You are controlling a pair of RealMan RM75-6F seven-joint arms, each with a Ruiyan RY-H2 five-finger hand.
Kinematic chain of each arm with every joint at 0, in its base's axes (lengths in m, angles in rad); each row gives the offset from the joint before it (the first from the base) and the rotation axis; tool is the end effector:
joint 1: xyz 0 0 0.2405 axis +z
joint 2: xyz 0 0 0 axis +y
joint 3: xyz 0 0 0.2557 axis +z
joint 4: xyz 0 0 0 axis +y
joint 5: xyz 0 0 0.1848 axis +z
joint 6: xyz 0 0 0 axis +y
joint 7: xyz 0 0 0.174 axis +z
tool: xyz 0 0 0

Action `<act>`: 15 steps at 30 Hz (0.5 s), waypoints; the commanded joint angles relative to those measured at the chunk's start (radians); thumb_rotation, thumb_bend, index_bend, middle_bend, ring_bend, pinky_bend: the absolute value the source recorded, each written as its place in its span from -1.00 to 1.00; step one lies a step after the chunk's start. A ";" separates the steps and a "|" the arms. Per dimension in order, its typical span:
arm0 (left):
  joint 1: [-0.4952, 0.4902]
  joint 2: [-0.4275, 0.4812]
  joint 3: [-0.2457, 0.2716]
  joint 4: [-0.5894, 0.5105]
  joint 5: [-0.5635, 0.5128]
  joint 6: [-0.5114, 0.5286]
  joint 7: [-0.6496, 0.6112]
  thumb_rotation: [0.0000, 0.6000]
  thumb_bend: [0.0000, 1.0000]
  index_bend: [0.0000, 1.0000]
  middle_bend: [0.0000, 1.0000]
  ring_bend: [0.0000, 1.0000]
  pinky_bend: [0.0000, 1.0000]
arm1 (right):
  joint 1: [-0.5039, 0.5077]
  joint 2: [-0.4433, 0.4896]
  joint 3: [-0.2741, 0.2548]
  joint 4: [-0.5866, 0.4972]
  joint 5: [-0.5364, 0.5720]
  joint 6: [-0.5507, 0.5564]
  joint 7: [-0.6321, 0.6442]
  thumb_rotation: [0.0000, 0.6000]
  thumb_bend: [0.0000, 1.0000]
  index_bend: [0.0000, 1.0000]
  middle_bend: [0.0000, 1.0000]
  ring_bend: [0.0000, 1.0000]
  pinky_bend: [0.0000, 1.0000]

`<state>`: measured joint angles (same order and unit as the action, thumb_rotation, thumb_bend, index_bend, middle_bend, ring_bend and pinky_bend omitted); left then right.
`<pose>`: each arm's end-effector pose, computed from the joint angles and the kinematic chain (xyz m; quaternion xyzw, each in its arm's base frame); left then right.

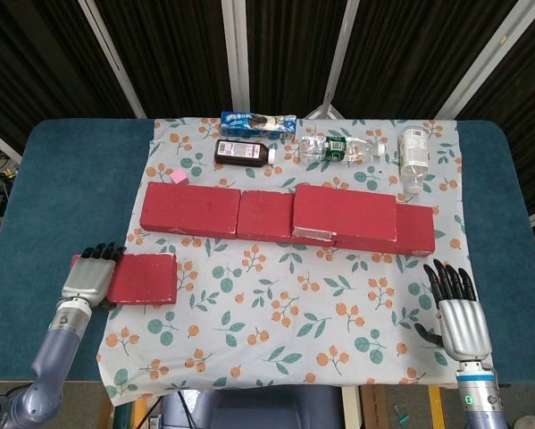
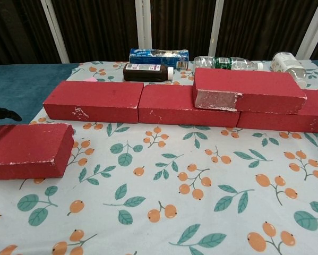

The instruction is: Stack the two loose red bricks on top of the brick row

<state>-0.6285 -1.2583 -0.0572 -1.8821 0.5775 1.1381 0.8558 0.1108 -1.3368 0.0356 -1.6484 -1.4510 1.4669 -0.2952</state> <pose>-0.2426 0.3029 0.0666 -0.7128 -0.4327 -0.1194 0.5390 -0.2777 -0.2110 0.1087 0.6100 -0.3907 0.3630 0.5860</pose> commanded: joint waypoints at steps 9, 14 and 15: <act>-0.038 -0.011 0.013 0.019 -0.054 -0.002 0.033 1.00 -1.00 -1.00 -0.92 -1.00 -0.80 | 0.000 -0.007 0.009 0.000 0.016 -0.008 -0.014 1.00 -0.63 -1.00 -1.00 -1.00 -1.00; -0.057 -0.006 0.016 0.008 -0.081 0.012 0.056 1.00 -1.00 -1.00 -0.76 -1.00 -0.77 | -0.001 -0.010 0.011 -0.001 0.019 -0.008 -0.024 1.00 -0.63 -1.00 -1.00 -1.00 -1.00; -0.062 -0.005 0.017 0.005 -0.086 0.013 0.062 1.00 -1.00 -0.99 -0.75 -1.00 -0.77 | -0.002 -0.010 0.011 -0.002 0.020 -0.009 -0.024 1.00 -0.63 -1.00 -1.00 -1.00 -1.00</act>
<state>-0.6852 -1.2645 -0.0417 -1.8732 0.4969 1.1487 0.9117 0.1094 -1.3468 0.0464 -1.6501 -1.4313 1.4583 -0.3190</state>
